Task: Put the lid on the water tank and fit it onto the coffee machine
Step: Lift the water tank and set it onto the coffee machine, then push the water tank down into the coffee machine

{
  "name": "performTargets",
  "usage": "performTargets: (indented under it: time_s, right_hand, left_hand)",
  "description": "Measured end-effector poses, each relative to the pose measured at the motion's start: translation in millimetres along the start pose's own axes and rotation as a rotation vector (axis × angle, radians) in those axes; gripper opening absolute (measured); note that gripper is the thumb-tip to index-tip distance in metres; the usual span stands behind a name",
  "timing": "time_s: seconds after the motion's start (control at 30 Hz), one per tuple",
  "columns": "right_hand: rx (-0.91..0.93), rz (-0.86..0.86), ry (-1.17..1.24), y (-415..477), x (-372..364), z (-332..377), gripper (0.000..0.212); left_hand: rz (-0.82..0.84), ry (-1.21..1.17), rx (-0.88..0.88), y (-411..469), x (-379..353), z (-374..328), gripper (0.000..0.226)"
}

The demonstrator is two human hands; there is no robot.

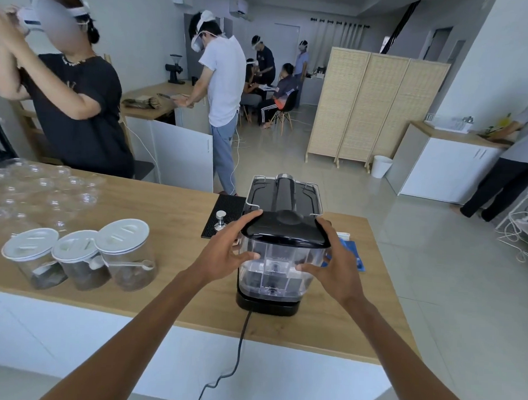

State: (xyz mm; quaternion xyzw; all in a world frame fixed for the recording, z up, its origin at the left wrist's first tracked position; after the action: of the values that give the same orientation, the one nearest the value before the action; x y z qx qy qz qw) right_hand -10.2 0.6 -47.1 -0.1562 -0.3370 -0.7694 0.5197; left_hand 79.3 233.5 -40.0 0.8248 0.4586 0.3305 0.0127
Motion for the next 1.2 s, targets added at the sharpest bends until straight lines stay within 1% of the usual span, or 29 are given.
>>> performTargets:
  time_s: [0.23, 0.53, 0.83, 1.2]
  right_hand:
    - [-0.005, -0.037, -0.012, 2.5, -11.4, -2.0, 0.116]
    - [-0.024, -0.026, -0.035, 0.2, -19.2, -1.5, 0.114]
    - [-0.089, -0.069, 0.001, -5.3, -24.6, -5.5, 0.112]
    - [-0.132, -0.143, 0.050, -10.3, -29.2, -13.8, 0.111]
  left_hand:
    - [0.024, -0.061, 0.016, 8.6, 2.8, 14.2, 0.091]
    - [0.042, -0.095, 0.019, 9.9, -7.6, 35.9, 0.097]
    - [-0.008, -0.046, 0.001, 10.6, -5.9, 40.9, 0.099]
    - [-0.125, 0.014, -0.053, 5.7, -3.9, 27.2, 0.092]
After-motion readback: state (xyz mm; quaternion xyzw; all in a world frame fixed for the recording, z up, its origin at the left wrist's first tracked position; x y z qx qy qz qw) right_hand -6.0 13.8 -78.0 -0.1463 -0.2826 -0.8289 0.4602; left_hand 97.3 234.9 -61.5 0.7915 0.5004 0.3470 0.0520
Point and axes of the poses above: each hand's wrist, its own y-axis towards the middle knuckle, its own x-axis out of the back of the hand, z = x × y, the point moved 8 cm from there along y, towards the middle knuckle, and after that the axes turned 2 degrees about -x, right-handed, at the moved point
